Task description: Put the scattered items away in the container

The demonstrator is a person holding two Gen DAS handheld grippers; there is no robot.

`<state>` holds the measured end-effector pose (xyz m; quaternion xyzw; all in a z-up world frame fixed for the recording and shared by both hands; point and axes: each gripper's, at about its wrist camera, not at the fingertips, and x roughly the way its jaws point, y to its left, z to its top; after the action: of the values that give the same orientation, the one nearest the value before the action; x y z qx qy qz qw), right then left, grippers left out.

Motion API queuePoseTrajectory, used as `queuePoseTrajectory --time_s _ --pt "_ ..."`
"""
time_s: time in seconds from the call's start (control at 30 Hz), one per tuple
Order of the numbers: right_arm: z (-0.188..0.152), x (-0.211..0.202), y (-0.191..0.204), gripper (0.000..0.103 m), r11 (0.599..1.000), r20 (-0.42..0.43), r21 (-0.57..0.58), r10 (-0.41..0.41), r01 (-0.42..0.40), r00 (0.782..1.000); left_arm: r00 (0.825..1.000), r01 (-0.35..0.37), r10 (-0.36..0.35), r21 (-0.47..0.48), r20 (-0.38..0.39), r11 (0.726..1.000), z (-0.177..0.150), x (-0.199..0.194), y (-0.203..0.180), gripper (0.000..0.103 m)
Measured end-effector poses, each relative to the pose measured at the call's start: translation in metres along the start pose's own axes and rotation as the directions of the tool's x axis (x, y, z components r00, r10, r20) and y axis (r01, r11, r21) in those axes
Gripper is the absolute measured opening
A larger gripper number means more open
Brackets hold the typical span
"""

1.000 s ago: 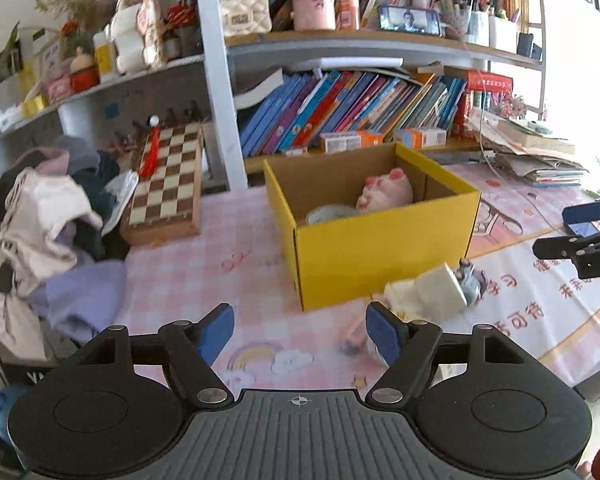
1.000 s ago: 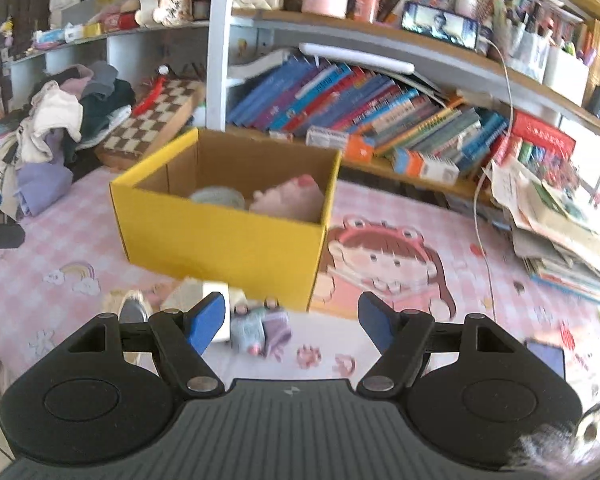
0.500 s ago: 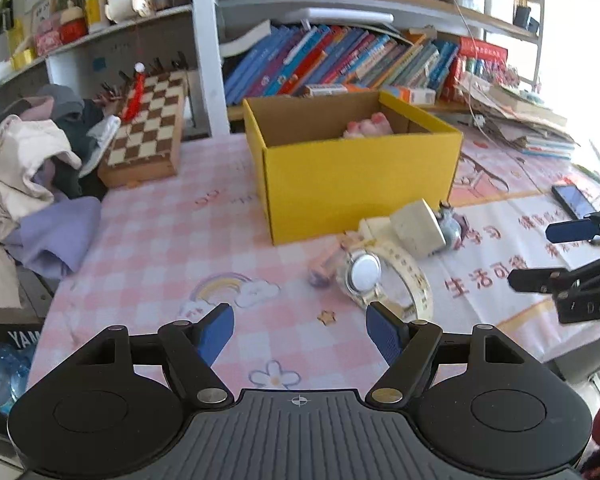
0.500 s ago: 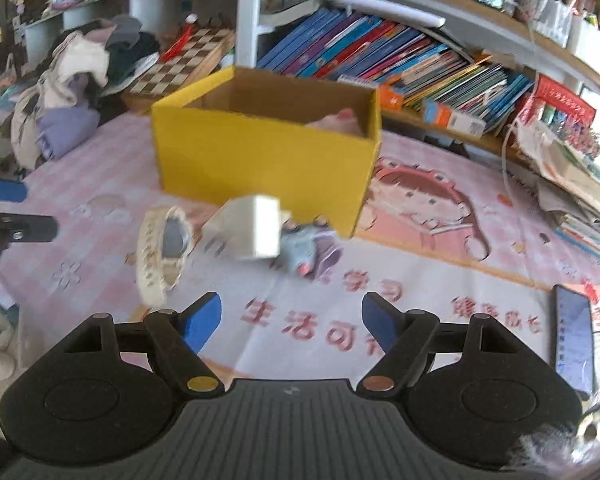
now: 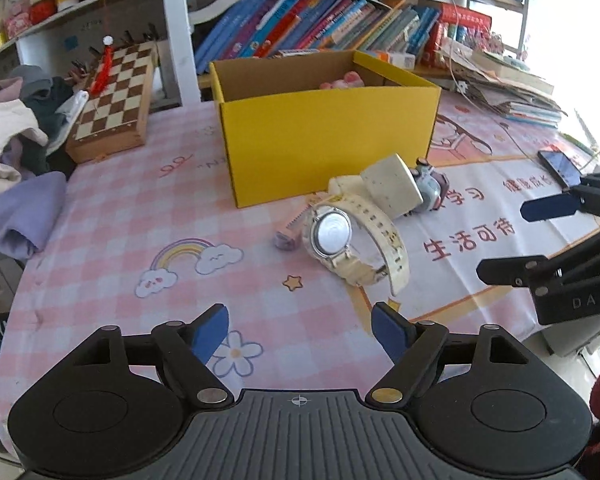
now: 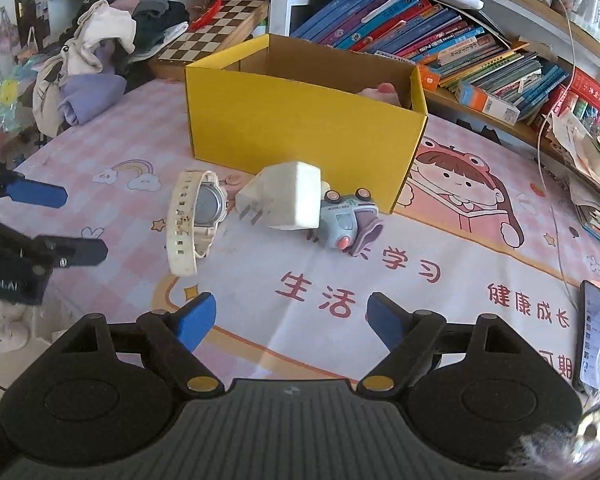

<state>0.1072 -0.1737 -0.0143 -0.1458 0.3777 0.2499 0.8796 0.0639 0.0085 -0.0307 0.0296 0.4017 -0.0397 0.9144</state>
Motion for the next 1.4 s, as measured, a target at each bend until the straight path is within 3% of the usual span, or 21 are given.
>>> queuePoseTrajectory --time_s 0.4,1.07,1.4 --pt "0.002 0.008 0.000 0.096 1.000 -0.028 -0.014 0.000 -0.001 1.000 0.999 -0.026 0.027 0.037 -0.030 0.999 0.002 0.009 -0.006 0.093" --pt "0.009 0.015 -0.003 0.096 1.000 -0.026 -0.024 -0.006 0.005 1.000 1.000 0.024 -0.024 0.016 0.000 1.000 0.008 0.016 -0.002 0.098" --pt "0.019 0.021 -0.009 0.089 1.000 -0.019 -0.018 -0.018 0.018 1.000 1.000 0.019 -0.019 0.000 -0.009 1.000 0.012 0.025 0.002 0.098"
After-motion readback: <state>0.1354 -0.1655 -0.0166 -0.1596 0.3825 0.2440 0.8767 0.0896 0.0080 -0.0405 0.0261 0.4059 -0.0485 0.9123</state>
